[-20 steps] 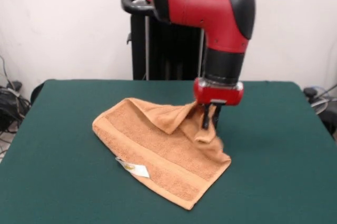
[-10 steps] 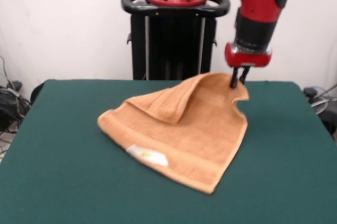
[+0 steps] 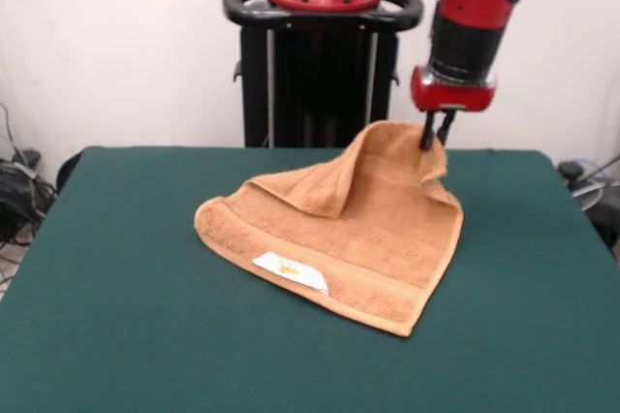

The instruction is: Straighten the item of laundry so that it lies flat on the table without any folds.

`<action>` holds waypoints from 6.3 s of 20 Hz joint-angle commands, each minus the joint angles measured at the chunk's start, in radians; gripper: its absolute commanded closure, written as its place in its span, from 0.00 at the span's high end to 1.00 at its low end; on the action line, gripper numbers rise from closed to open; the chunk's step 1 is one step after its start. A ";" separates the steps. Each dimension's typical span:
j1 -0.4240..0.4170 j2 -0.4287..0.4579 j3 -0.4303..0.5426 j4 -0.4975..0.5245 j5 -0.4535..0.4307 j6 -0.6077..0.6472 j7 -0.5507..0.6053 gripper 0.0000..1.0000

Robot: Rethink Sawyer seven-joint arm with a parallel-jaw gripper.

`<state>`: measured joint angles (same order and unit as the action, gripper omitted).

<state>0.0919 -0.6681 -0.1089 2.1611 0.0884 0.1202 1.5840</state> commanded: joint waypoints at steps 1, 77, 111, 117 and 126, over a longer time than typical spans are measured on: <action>-0.115 0.130 0.129 0.010 0.029 -0.142 0.247 0.00; -0.055 0.386 -0.033 -0.251 0.172 -0.522 0.163 1.00; -0.034 0.484 -0.082 -0.536 0.241 -0.722 0.124 1.00; -0.128 0.528 -0.005 -0.631 0.094 -0.722 0.136 1.00; -0.182 0.598 0.044 -0.731 0.022 -0.768 0.163 1.00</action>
<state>0.0145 -0.3288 -0.1798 1.9730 -0.1107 -0.5101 1.5867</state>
